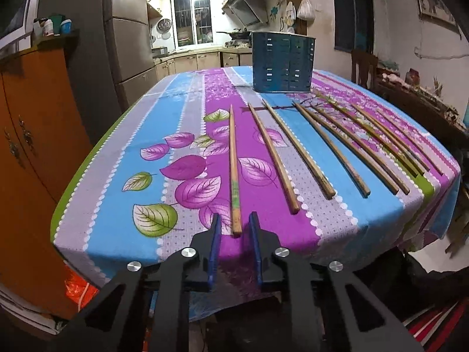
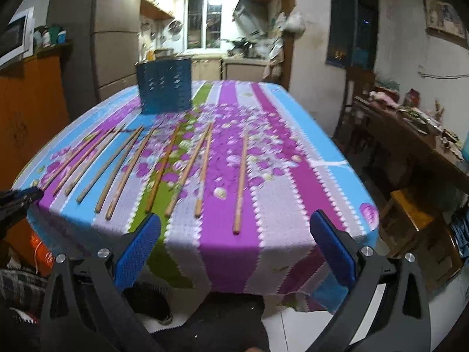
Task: Organize utensils
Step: 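Lower the left tool onto one wooden chopstick while the right tool lowers onto another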
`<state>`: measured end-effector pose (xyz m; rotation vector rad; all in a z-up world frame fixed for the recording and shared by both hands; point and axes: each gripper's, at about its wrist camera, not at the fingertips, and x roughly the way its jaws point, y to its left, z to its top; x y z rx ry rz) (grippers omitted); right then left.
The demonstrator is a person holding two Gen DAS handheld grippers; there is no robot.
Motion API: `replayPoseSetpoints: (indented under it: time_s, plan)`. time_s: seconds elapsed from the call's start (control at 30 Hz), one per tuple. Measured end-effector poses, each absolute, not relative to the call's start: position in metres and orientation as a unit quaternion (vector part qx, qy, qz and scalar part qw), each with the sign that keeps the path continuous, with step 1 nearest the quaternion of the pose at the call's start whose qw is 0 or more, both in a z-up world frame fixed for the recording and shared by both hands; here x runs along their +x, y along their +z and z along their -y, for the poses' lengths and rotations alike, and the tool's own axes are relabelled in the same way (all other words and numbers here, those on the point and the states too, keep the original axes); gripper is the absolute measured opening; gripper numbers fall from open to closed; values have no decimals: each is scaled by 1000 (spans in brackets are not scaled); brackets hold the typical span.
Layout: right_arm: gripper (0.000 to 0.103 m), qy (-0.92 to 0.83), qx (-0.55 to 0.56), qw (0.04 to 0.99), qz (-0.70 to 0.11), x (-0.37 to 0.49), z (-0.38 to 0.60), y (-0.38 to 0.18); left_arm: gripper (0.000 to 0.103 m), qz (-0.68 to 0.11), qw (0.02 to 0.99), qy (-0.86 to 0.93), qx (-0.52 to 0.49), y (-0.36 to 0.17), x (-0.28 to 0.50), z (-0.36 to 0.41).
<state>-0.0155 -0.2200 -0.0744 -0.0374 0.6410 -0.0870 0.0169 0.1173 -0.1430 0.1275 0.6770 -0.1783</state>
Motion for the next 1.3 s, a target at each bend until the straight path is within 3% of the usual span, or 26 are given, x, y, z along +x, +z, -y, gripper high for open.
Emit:
replayPoseSetpoints:
  time_s: [0.03, 0.13, 0.2, 0.3, 1.1, 1.3]
  plan:
    - [97, -40, -19, 947, -318, -14, 219, -76, 17, -331, 938, -89, 58, -143, 17, -118]
    - [65, -28, -32, 946, -322, -9, 210, -82, 17, -327, 939, -96, 52, -144, 18, -120]
    - [32, -31, -47, 947, -317, -5, 207, -88, 17, -322, 940, -101, 57, -144, 17, -119]
    - [13, -8, -39, 943, -331, 7, 208, -95, 17, -317, 941, -103, 64, -144, 15, -118]
    - [11, 32, 1, 943, -332, 40, 209, -118, 17, -284, 948, -104, 97, -149, 10, -113]
    - [6, 27, 10, 947, -320, 34, 210, -119, 10, -271, 951, -114, 93, -152, 7, -113]
